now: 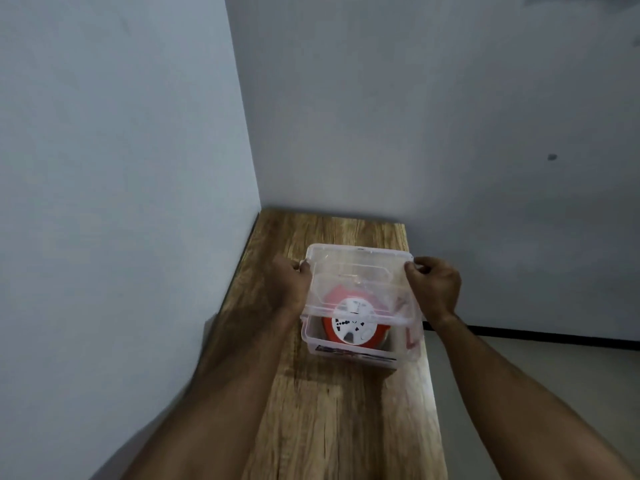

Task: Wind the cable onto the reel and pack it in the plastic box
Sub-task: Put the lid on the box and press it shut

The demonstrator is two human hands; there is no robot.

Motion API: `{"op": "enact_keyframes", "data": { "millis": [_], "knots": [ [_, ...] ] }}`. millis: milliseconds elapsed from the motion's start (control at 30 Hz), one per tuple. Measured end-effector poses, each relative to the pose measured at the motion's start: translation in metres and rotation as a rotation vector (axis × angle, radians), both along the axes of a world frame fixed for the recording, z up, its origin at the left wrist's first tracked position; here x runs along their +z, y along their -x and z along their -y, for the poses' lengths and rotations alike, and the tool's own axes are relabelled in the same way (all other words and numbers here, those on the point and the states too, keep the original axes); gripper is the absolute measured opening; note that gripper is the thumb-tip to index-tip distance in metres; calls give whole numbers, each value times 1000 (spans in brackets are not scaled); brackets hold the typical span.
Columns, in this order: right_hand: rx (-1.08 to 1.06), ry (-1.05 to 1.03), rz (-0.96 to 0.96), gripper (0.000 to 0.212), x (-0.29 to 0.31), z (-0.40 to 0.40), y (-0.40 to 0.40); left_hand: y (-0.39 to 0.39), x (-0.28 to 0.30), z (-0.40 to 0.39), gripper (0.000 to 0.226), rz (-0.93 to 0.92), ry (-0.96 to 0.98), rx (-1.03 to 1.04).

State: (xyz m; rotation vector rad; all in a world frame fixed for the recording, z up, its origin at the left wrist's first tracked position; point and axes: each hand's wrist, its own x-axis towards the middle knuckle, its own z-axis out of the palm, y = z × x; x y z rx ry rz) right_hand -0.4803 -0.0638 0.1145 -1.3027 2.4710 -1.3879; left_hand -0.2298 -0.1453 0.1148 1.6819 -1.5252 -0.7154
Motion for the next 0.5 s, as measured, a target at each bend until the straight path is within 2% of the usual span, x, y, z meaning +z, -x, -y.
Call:
{"op": "enact_keyframes", "data": {
  "millis": [300, 500],
  "knots": [
    [-49, -163, -21, 32, -38, -36, -4, -2, -27, -27, 38, 242, -59, -78],
    [-54, -160, -52, 28, -48, -39, -11, -4, -31, -34, 40, 289, -37, -90]
  ]
}}
